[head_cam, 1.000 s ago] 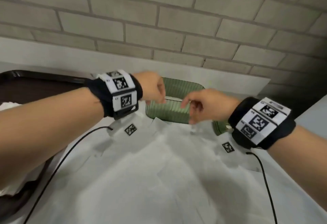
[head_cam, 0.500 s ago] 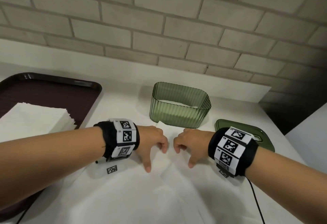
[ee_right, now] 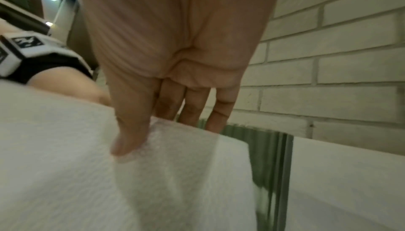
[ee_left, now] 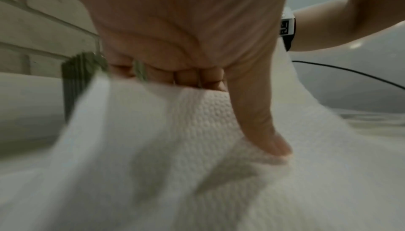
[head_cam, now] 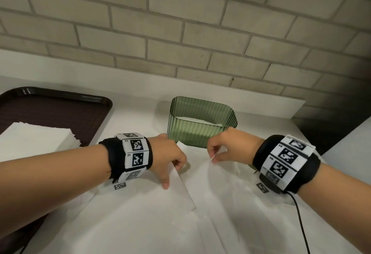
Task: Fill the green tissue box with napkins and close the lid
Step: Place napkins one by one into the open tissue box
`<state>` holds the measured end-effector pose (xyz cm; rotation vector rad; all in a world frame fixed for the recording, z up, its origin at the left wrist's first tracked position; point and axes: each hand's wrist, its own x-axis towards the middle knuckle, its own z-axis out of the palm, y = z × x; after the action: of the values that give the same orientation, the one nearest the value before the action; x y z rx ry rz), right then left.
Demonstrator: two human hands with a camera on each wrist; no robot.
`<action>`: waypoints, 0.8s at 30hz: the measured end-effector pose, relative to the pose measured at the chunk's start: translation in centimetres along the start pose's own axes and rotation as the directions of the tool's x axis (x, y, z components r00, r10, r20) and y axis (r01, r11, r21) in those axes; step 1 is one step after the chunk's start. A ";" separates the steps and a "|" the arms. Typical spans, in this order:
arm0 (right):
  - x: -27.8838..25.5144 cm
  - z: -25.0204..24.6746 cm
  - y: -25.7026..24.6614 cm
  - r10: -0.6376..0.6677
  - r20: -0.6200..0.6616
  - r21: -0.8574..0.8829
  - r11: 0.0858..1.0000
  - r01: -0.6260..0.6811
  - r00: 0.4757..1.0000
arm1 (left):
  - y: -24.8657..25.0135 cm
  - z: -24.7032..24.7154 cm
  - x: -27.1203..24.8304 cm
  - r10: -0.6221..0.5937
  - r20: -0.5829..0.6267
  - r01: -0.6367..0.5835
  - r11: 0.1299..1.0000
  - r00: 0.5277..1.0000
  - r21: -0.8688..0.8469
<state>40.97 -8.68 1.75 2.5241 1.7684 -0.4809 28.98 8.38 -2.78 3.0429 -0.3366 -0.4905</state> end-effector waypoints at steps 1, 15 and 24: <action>-0.3 -0.6 0.3 0.017 -0.027 0.035 0.999 -0.016 0.999 | -0.3 -0.3 -0.2 -0.010 -0.014 0.010 1.000 1.000 -0.015; -1.6 -5.5 4.2 0.352 -0.548 0.334 0.924 -0.187 0.759 | -4.5 -3.1 -5.2 -0.154 -0.229 0.125 0.983 0.961 -0.135; 4.8 -7.0 3.9 0.280 -0.486 0.082 0.958 -0.276 0.828 | -7.0 -1.8 -8.3 -0.313 -0.466 0.176 0.933 0.828 -0.313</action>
<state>47.72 -4.38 6.56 3.0382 1.4473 0.1966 23.29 17.08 0.94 2.8152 0.1423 0.2636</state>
